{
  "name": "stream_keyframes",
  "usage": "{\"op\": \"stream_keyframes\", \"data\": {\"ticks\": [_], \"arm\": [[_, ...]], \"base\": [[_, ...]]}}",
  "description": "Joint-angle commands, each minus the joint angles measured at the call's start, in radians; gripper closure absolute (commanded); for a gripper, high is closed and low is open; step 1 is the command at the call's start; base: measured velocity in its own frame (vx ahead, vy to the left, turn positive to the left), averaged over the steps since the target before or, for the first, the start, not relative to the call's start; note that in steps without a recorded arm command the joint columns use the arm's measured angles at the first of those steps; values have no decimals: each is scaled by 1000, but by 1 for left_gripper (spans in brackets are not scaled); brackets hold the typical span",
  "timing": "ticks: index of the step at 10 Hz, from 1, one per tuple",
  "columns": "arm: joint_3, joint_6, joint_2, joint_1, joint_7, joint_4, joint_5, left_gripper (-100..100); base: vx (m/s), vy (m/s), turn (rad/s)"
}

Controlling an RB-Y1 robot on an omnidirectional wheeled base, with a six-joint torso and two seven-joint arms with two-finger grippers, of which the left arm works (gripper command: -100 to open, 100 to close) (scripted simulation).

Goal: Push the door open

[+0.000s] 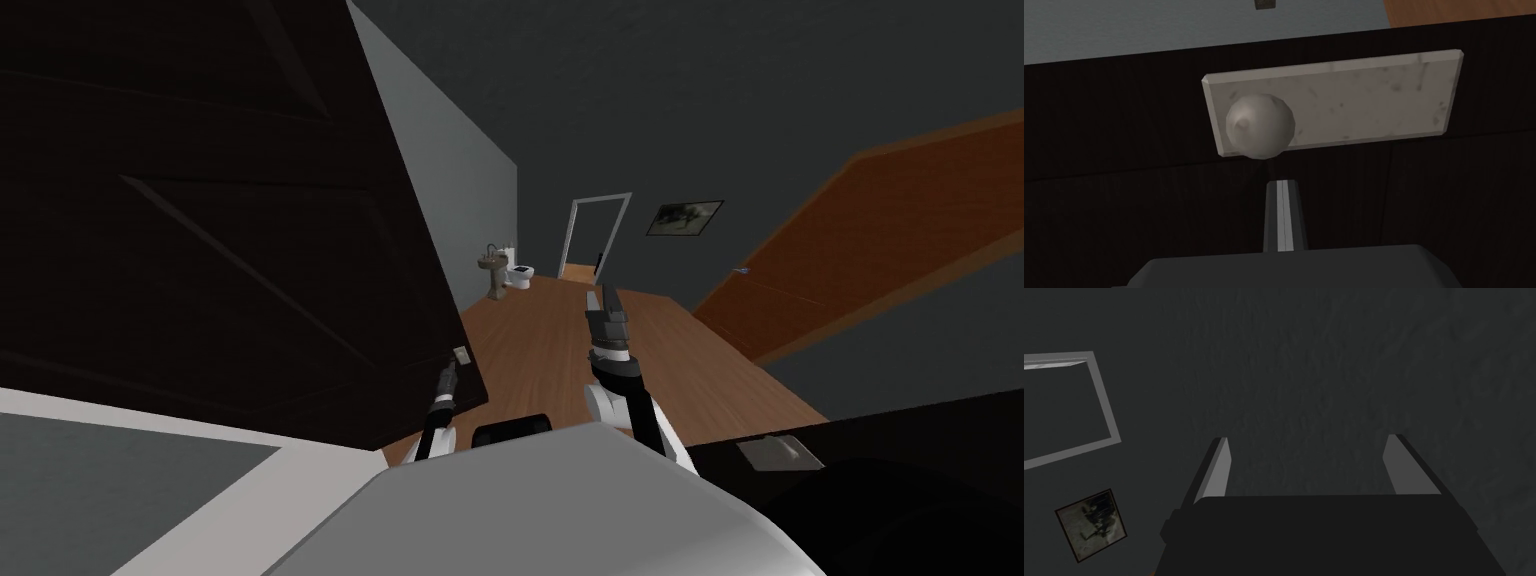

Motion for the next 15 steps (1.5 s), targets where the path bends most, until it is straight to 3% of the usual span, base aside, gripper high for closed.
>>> {"op": "stream_keyframes", "data": {"ticks": [1,5,6,10,15], "arm": [[0,5,-4,5,0,-9,3,-100],[4,14,-28,13,-2,-28,11,-100],[3,14,-23,14,-1,-28,10,-100],[11,-6,-15,15,-5,-17,14,-100],[21,-29,-26,16,-8,-3,19,-100]], "base": [[-213,-106,53],[-242,-98,55],[-96,-38,9],[208,11,-32],[226,37,-29]]}}
